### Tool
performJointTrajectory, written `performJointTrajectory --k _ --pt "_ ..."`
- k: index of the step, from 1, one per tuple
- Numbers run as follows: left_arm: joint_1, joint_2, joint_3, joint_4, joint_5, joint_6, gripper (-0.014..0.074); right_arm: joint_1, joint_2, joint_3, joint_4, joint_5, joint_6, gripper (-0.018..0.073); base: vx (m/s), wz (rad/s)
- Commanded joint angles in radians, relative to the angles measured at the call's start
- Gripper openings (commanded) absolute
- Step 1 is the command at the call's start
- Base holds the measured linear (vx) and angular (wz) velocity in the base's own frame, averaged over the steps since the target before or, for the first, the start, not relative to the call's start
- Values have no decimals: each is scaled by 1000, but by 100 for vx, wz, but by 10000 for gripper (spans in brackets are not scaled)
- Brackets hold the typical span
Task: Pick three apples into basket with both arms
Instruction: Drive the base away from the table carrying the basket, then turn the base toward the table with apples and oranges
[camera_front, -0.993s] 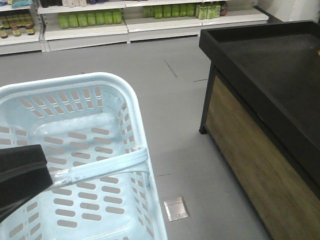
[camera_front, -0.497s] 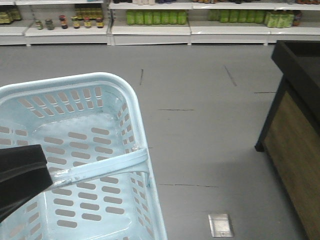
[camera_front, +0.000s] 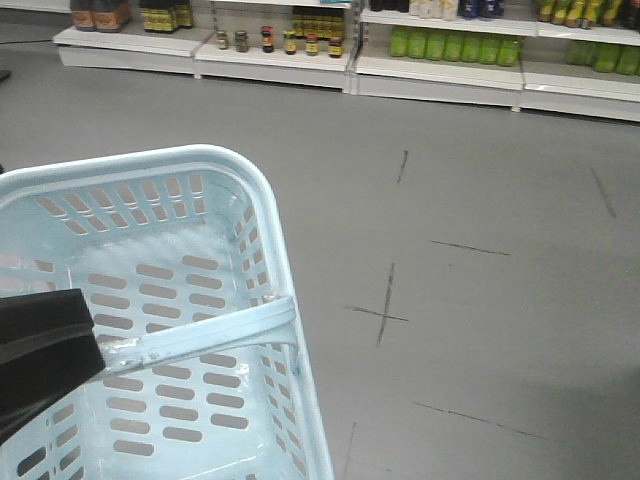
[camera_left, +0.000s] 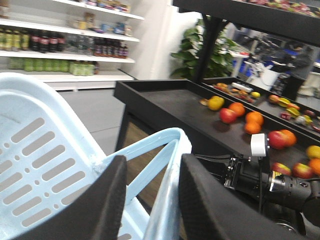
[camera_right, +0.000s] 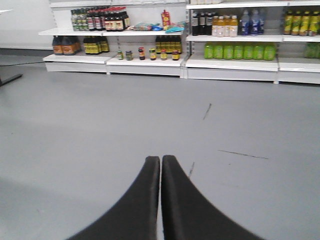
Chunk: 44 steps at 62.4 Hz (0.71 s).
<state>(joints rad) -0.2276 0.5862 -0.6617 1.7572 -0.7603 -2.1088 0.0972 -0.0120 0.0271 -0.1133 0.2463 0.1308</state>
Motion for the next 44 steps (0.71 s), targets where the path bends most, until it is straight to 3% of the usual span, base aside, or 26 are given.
performJointTrajectory --k 1,23,44 --pt "-4 -1 -28 19 40 -19 -6 1 -12 14 -11 -73 -8 -5 18 54" --pt "-4 -1 -28 19 40 -19 -6 1 -12 14 -11 -73 -8 -5 19 42" --pt "-4 -1 -28 19 36 -19 -6 1 -12 14 -11 -73 -8 -5 19 5"
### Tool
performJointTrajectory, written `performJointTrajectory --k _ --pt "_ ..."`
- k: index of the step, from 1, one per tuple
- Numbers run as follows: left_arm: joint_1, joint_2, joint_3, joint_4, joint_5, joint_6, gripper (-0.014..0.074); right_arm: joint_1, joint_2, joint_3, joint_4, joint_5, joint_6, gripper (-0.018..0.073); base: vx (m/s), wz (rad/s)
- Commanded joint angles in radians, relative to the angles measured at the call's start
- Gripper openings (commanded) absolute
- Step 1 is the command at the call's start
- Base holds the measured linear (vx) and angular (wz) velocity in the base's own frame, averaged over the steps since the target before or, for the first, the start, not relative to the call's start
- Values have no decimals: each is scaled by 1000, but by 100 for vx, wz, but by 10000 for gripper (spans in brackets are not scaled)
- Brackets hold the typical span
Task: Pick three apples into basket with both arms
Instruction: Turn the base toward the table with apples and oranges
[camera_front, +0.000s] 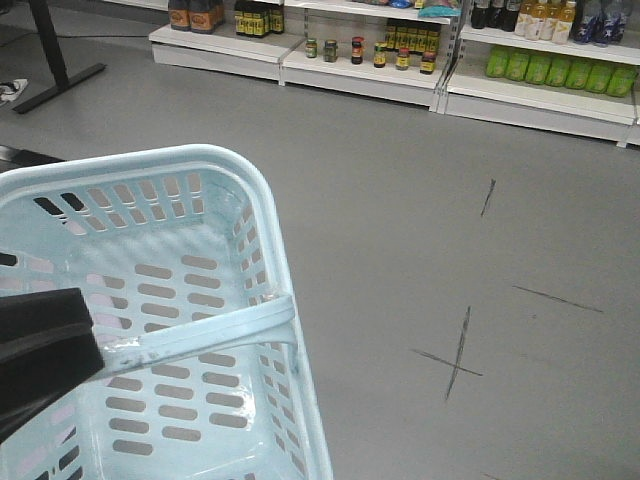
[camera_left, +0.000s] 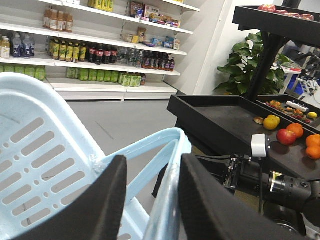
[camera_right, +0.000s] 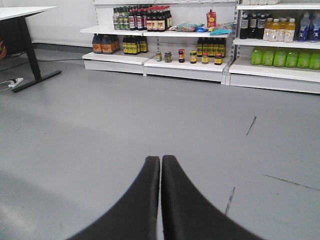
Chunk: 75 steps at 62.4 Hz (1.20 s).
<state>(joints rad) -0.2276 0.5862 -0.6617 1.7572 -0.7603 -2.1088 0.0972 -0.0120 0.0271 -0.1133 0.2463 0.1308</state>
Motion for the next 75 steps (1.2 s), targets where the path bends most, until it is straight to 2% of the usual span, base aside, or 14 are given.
performJointTrajectory --k 1,75 --pt "-4 -1 -28 19 36 -19 -6 1 -12 14 -11 -73 -8 -5 19 -15" --pt "-4 -1 -28 19 33 -19 -6 1 -12 14 -11 -73 -8 -5 21 -28"
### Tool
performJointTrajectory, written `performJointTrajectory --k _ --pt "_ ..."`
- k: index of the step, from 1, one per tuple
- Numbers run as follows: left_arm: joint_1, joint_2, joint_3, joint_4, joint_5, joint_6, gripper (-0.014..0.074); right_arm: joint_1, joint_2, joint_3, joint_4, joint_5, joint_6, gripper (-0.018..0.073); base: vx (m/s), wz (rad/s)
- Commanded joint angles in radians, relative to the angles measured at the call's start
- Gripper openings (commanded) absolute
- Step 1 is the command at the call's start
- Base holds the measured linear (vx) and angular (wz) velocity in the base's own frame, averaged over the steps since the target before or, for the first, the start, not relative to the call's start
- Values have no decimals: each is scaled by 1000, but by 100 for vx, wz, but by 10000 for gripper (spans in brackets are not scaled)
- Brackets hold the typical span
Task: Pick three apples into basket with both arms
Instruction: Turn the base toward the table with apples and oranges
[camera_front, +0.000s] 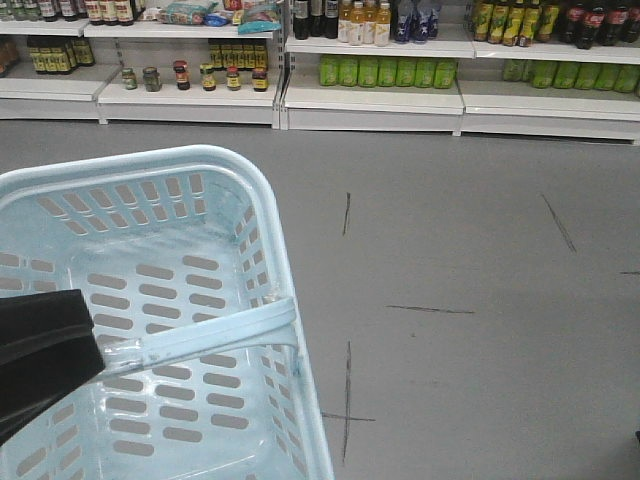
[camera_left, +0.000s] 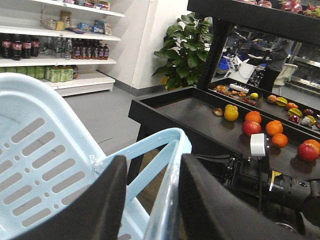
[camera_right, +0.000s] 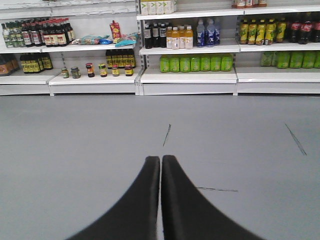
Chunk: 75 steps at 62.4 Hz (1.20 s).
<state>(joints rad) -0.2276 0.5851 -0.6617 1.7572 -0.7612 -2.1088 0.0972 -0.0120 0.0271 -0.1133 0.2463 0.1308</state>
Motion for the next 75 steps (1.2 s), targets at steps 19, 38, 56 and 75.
performJointTrajectory --k 19,38,56,75 --pt "-4 0 -28 19 34 -19 -6 1 -12 14 -11 -73 -8 -5 21 -19" --pt "-4 0 -28 19 33 -19 -6 1 -12 14 -11 -73 -8 -5 19 -25" --pt "-4 0 -28 19 17 -19 -6 1 -12 14 -11 -73 -8 -5 16 -40" --pt "-3 0 -28 19 18 -19 -6 1 -12 14 -11 -73 -8 -5 14 -54"
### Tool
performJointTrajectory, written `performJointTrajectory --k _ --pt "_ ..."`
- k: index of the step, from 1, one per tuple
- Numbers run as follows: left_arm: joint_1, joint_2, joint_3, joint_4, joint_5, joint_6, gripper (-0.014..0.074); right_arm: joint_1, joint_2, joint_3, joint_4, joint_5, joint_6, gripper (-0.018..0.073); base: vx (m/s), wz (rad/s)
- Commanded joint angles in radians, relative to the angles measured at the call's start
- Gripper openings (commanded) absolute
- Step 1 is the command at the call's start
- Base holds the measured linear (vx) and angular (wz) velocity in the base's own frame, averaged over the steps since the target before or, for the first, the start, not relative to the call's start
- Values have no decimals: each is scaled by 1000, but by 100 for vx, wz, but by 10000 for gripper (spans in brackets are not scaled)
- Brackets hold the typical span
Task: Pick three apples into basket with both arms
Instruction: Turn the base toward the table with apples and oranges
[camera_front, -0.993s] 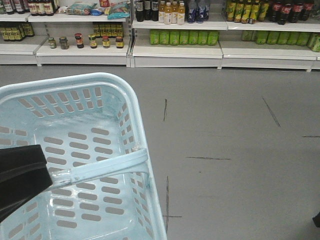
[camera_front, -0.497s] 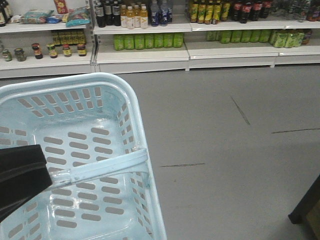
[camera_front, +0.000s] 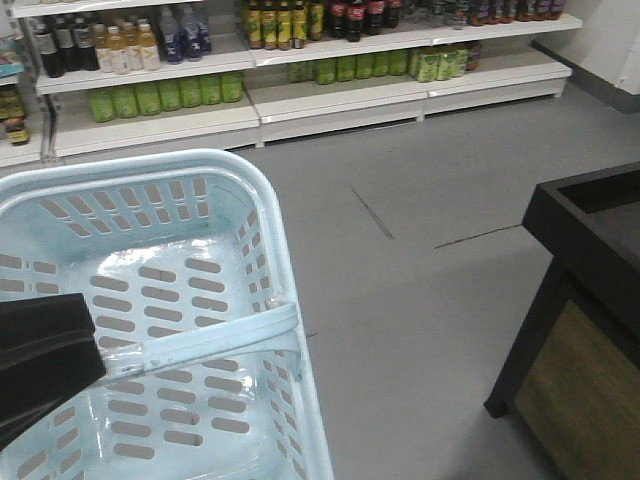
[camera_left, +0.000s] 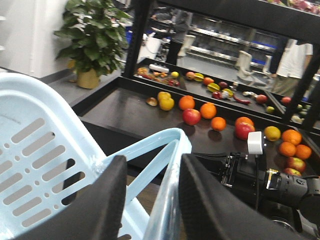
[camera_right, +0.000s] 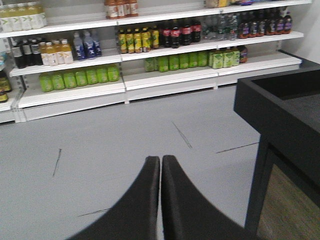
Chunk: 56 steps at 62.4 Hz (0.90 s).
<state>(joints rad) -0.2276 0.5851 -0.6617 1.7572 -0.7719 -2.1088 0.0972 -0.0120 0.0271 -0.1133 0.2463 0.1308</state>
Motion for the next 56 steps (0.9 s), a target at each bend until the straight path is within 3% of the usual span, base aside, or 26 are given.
performJointTrajectory --k 1,56 --pt "-3 0 -28 19 29 -19 -6 1 -12 14 -11 -73 -8 -5 14 -51" --pt "-3 0 -28 19 28 -19 -6 1 -12 14 -10 -73 -8 -5 11 -43"
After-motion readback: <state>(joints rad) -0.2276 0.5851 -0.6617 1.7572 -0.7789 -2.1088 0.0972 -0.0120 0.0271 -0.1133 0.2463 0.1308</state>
